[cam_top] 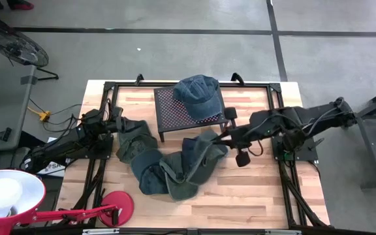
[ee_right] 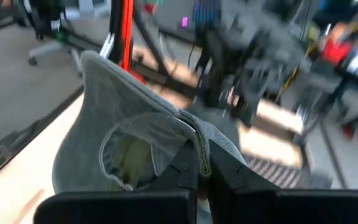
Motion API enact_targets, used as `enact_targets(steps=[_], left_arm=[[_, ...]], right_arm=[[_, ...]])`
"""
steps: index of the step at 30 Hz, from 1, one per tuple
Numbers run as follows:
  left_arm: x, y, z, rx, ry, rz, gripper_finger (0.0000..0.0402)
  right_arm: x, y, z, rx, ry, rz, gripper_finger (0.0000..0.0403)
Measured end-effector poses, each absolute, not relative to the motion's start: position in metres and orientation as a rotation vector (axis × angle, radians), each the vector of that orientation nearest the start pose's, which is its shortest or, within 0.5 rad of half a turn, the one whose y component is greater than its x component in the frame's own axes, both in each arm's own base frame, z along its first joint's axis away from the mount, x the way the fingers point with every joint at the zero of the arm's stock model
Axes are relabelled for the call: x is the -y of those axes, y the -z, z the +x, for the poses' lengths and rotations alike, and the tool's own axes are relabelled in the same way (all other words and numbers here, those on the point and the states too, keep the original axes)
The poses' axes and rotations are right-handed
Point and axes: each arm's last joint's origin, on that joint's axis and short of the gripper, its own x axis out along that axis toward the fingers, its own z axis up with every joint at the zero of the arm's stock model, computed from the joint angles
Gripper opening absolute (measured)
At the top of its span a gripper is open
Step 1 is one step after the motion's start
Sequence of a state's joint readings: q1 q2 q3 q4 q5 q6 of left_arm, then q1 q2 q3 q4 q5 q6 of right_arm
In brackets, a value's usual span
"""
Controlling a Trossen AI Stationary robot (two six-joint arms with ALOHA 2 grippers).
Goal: Pick & Place hat
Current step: Stack the dark green cap on the shelf
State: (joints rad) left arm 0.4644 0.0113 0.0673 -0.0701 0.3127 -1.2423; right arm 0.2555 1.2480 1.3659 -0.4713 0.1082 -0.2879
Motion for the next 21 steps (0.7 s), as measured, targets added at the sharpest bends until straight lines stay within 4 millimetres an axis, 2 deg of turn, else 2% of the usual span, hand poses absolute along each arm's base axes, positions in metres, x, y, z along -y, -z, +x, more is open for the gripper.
enact_targets(steps=[7,13,16,21], left_arm=[[-0.031,-0.19,0.087,0.12,0.008,-1.199,0.0276],[-0.027,-0.216,0.081,0.313,0.196,-1.077,0.0276],[-0.025,-0.223,0.078,0.38,0.237,-1.036,0.0276],[-0.027,-0.225,0.08,0.39,0.253,-1.053,0.0276]], right_arm=[[-0.052,-0.428,0.263,-0.087,-0.28,-0.428,0.0001],[-0.039,-0.439,0.265,0.053,-0.39,-0.442,0.0001],[-0.032,-0.443,0.268,0.127,-0.435,-0.447,0.0001],[-0.022,-0.444,0.281,0.221,-0.505,-0.463,0.0001]])
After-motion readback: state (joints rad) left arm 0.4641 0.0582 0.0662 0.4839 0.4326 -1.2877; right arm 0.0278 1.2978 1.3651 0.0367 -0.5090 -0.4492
